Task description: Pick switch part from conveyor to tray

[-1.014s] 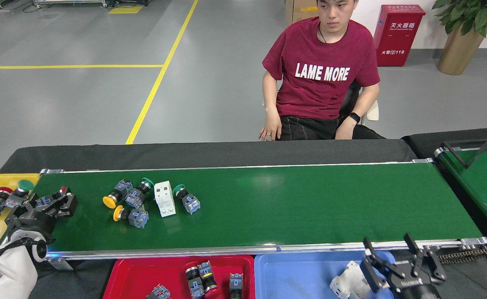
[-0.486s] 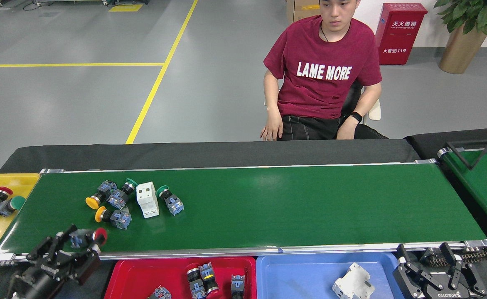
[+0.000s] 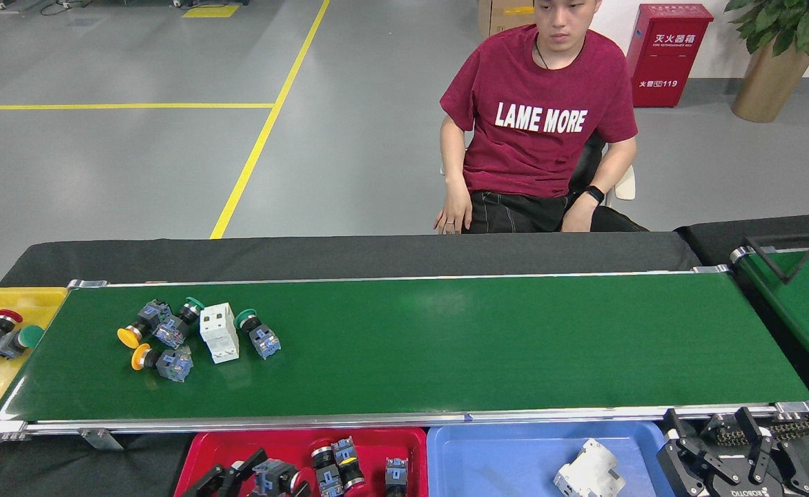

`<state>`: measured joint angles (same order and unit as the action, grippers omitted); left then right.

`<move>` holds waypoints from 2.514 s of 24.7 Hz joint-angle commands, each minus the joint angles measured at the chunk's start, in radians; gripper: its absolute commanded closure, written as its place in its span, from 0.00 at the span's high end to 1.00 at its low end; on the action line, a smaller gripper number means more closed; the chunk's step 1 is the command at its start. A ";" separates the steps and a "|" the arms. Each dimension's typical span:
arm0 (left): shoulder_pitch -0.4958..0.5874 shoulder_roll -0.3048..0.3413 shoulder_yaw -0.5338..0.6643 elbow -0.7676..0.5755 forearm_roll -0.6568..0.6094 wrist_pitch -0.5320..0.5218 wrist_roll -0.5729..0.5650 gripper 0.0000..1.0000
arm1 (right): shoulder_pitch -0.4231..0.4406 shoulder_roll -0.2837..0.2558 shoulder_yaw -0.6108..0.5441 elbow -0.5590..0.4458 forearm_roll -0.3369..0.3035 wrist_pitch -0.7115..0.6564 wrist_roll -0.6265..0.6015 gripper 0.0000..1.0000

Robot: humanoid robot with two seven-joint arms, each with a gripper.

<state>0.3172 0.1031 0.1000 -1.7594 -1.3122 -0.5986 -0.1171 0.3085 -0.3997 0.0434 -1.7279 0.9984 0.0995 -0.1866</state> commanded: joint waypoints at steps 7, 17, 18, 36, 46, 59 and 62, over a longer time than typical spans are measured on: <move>0.011 -0.048 0.247 -0.015 0.001 0.005 0.004 1.00 | -0.002 0.015 -0.034 -0.010 -0.001 -0.003 -0.008 0.99; -0.029 -0.037 0.394 0.031 -0.127 0.026 0.159 1.00 | -0.006 0.031 -0.037 -0.012 -0.001 -0.029 -0.002 0.99; -0.053 -0.037 0.386 0.061 -0.133 0.033 0.155 1.00 | -0.006 0.031 -0.037 -0.012 -0.001 -0.043 -0.002 0.99; -0.461 0.178 0.325 0.531 -0.137 0.062 0.071 1.00 | -0.011 0.038 -0.037 -0.010 0.000 -0.049 -0.002 0.99; -0.633 0.196 0.222 0.742 -0.141 0.238 0.066 0.96 | -0.011 0.039 -0.031 -0.010 0.005 -0.050 -0.005 0.99; -0.722 0.240 0.106 0.933 -0.127 0.415 0.277 0.03 | -0.011 0.048 -0.028 -0.013 0.011 -0.054 -0.007 0.99; -0.711 0.228 0.106 0.897 -0.124 0.370 0.292 0.01 | -0.009 0.048 -0.028 -0.013 0.011 -0.054 -0.007 0.99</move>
<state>-0.3830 0.3263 0.2053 -0.8385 -1.4396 -0.2019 0.1526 0.3071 -0.3519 0.0194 -1.7279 1.0076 0.0499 -0.1849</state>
